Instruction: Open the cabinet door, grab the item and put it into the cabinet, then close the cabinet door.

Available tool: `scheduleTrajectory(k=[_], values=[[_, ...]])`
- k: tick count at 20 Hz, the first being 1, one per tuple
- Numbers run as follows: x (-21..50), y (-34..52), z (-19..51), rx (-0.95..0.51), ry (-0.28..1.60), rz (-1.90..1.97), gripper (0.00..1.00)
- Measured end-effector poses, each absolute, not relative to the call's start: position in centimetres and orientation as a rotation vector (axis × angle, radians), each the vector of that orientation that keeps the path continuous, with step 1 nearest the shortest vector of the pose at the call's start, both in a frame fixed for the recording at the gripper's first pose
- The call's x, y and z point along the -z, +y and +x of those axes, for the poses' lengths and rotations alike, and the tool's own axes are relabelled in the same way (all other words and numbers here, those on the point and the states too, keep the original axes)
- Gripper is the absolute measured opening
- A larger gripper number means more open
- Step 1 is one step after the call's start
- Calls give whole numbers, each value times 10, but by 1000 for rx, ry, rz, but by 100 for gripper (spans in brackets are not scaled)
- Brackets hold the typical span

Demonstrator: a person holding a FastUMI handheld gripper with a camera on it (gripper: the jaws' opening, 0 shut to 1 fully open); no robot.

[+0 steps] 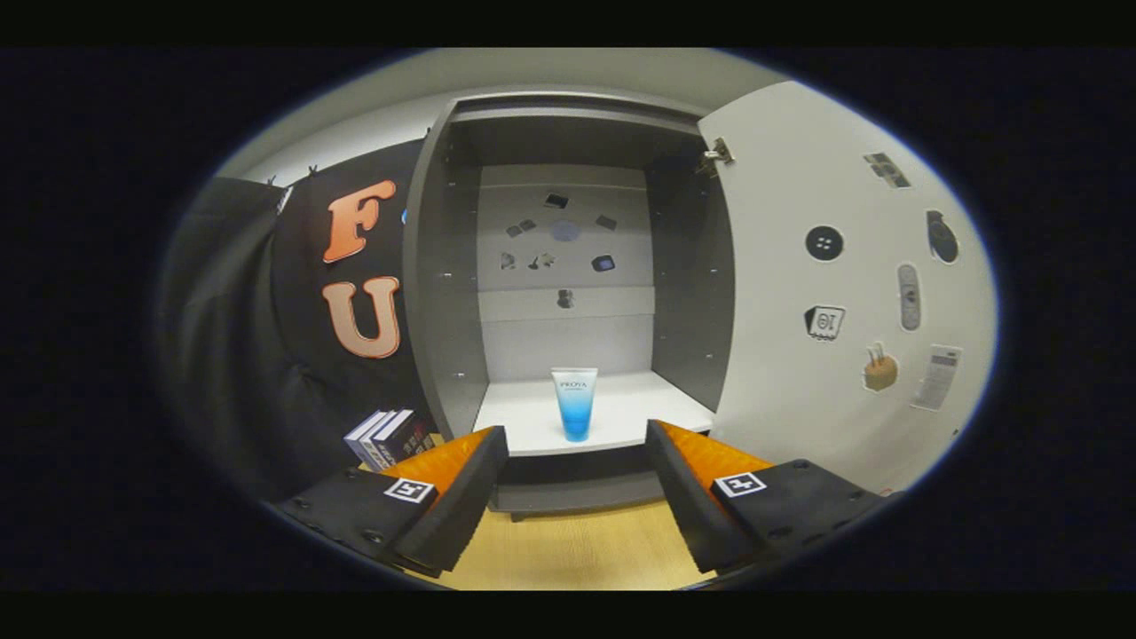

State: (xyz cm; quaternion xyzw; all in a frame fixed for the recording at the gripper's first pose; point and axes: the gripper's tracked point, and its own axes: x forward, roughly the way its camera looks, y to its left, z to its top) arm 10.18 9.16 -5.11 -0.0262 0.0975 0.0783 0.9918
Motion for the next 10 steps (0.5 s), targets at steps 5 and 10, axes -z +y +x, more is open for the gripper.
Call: scheduleTrajectory(k=[5,10], values=[[51,43,39,-97,163,-26,99],[39,-22,-15,-50,127,-16,99]])
